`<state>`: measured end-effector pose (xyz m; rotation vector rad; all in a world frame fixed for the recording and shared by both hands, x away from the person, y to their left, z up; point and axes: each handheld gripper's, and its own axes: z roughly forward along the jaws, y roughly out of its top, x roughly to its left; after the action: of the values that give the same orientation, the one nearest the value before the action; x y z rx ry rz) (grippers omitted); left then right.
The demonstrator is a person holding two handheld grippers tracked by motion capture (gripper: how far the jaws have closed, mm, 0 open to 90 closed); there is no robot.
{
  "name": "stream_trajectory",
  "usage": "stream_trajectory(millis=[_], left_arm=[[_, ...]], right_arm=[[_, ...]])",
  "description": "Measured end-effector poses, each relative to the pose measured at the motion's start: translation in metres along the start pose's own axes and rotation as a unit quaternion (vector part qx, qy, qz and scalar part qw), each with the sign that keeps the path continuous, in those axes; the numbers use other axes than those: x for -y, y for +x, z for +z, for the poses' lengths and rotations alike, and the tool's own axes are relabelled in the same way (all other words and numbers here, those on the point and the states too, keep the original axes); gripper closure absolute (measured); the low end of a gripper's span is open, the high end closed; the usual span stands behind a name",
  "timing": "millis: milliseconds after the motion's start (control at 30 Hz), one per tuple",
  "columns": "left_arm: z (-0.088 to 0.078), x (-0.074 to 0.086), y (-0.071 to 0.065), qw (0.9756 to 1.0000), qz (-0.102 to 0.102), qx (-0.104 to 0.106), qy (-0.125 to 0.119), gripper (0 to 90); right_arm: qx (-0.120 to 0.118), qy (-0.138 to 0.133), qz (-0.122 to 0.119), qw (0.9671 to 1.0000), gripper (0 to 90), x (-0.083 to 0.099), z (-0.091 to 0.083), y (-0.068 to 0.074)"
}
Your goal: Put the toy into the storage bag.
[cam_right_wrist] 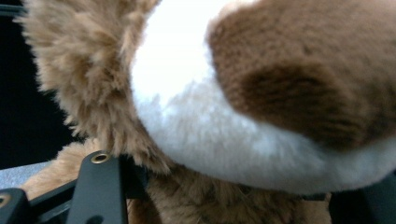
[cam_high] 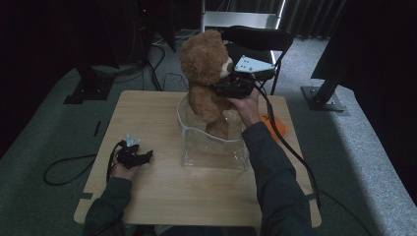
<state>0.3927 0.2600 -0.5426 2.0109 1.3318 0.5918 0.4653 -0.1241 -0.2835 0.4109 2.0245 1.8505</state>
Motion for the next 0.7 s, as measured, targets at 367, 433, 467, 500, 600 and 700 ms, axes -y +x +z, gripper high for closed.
stream_trajectory(millis=[367, 433, 467, 500, 600, 700], left_arm=[[0.000, 0.000, 0.000, 1.0000, 0.000, 0.000, -0.001, 33.4], [0.000, 0.000, 0.000, 1.0000, 0.000, 0.000, -0.001, 33.4], [0.000, 0.000, 0.000, 1.0000, 0.000, 0.000, -0.001, 33.5], [0.000, 0.000, 0.000, 1.0000, 0.000, 0.000, -0.001, 33.4], [0.000, 0.000, 0.000, 1.0000, 0.000, 0.000, -0.001, 33.4], [0.000, 0.000, 0.000, 1.0000, 0.000, 0.000, -0.001, 33.4]], right_arm=[[0.003, 0.010, 0.012, 0.9999, 36.4, 0.008, -0.001, -0.005], [0.005, 0.011, 0.013, 0.9998, 36.4, 0.009, -0.002, -0.006], [0.005, 0.011, 0.013, 0.9998, 36.4, 0.009, -0.003, -0.006], [0.005, 0.011, 0.012, 0.9999, 36.4, 0.009, -0.003, -0.007], [0.004, 0.014, 0.013, 0.9998, 36.4, 0.011, -0.004, -0.007], [0.004, 0.018, 0.015, 0.9997, 36.3, 0.013, -0.004, -0.007]])
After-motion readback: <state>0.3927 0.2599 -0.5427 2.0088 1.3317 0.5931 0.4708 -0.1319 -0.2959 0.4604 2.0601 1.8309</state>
